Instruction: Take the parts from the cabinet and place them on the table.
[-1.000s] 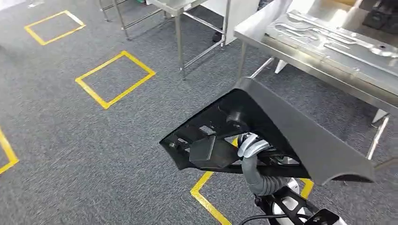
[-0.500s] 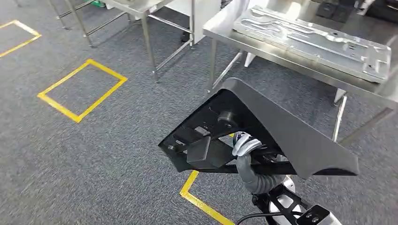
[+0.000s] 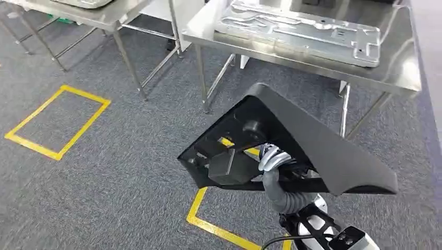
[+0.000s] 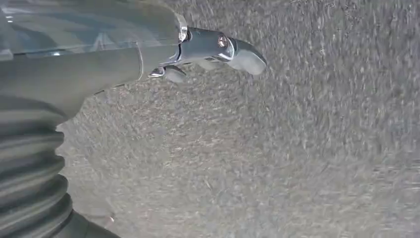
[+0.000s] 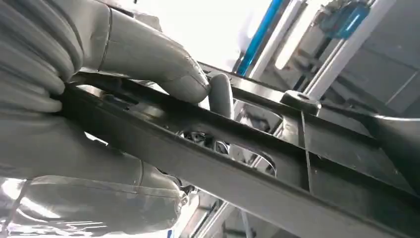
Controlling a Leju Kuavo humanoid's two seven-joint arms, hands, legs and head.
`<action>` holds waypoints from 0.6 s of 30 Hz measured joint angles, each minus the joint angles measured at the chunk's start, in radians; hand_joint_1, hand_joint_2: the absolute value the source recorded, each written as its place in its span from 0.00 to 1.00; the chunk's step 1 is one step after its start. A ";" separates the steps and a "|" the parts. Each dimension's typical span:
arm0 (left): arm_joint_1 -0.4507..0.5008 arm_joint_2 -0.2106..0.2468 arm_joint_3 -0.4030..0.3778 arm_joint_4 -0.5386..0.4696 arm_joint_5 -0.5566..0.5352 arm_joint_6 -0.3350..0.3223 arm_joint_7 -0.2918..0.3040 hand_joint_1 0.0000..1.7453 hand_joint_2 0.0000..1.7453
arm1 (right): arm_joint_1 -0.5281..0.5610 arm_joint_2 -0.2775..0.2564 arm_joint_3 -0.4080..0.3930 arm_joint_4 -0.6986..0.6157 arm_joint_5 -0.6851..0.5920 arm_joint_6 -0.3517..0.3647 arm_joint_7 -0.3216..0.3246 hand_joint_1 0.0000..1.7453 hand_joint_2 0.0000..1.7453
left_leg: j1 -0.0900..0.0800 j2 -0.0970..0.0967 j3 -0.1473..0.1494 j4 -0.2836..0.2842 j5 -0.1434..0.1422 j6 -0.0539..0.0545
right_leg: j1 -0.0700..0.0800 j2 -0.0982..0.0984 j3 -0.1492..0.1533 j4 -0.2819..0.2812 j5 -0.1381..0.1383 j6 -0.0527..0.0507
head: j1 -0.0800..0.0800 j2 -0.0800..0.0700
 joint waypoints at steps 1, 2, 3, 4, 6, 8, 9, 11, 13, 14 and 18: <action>0.003 0.000 0.000 0.000 0.000 0.000 0.000 0.00 1.00 | 0.001 0.000 0.000 0.002 0.000 0.000 0.000 1.00 1.00 | 0.000 -0.003 -0.026 0.044 -0.001 0.001 | 0.001 0.014 0.000 0.001 0.000 0.000 | 0.000 0.000; 0.004 0.000 0.000 0.000 0.001 0.000 0.000 0.00 1.00 | 0.001 0.000 0.000 0.005 0.000 0.000 0.000 1.00 1.00 | 0.000 -0.003 -0.027 0.034 0.022 0.004 | 0.002 0.028 0.002 0.001 0.000 0.000 | 0.000 0.000; 0.004 -0.001 0.001 0.000 0.000 0.000 0.000 0.00 1.00 | 0.001 0.000 0.000 0.005 0.000 0.000 0.000 1.00 1.00 | 0.000 -0.005 -0.005 -0.025 0.065 0.008 | 0.003 0.041 0.004 0.002 0.000 0.000 | 0.000 0.000; 0.003 -0.001 0.001 0.000 0.000 0.000 0.000 0.00 1.00 | 0.001 0.000 0.000 0.005 0.000 0.000 0.000 1.00 1.00 | 0.000 -0.011 0.031 -0.110 0.114 0.012 | 0.004 0.055 0.006 0.002 0.000 0.000 | 0.000 0.000; 0.003 0.003 0.001 0.000 0.000 0.000 0.000 0.00 1.00 | 0.001 0.000 0.000 0.005 0.000 0.000 0.000 1.00 1.00 | -0.001 -0.085 0.093 -0.259 0.162 0.028 | 0.005 0.075 0.005 0.006 -0.002 0.006 | 0.000 0.000; 0.000 0.003 0.001 0.000 0.000 0.000 0.000 0.00 1.00 | 0.001 0.000 0.000 0.005 0.000 0.000 0.000 1.00 1.00 | -0.003 -0.071 0.096 -0.270 0.158 0.030 | 0.002 0.096 -0.004 0.009 -0.001 0.020 | 0.000 0.000; -0.001 0.003 0.002 0.000 0.000 0.000 0.000 0.00 1.00 | 0.002 0.000 0.000 0.005 0.000 0.000 0.000 1.00 1.00 | -0.006 -0.064 0.098 -0.269 0.158 0.034 | -0.002 0.106 -0.006 0.006 0.002 0.028 | 0.000 0.000; -0.006 0.001 0.002 0.000 0.000 0.000 0.000 0.00 1.00 | 0.003 0.000 0.000 0.005 0.000 0.000 0.000 1.00 1.00 | 0.004 -0.039 0.102 -0.282 0.170 0.050 | 0.000 0.091 -0.010 0.016 -0.003 0.038 | 0.000 0.000; -0.004 0.001 0.002 0.000 0.000 0.000 0.000 0.00 1.00 | -0.001 0.000 0.000 0.005 0.000 0.000 0.000 1.00 1.00 | 0.001 -0.019 0.103 -0.284 0.170 0.060 | 0.003 0.004 -0.055 0.108 -0.070 0.048 | 0.000 0.000; -0.001 0.001 0.002 0.000 0.000 0.000 0.000 0.00 1.00 | 0.000 0.000 0.000 0.005 0.000 0.000 0.000 1.00 1.00 | 0.000 -0.008 0.102 -0.284 0.169 0.061 | 0.000 -0.008 -0.093 0.189 -0.111 0.052 | 0.000 0.000; 0.002 0.001 0.002 0.000 0.000 0.000 0.000 0.00 1.00 | 0.002 0.000 0.000 0.007 0.000 0.000 0.000 1.00 1.00 | -0.001 0.038 0.103 -0.282 0.164 0.058 | -0.004 -0.020 -0.133 0.271 -0.105 0.060 | 0.000 0.000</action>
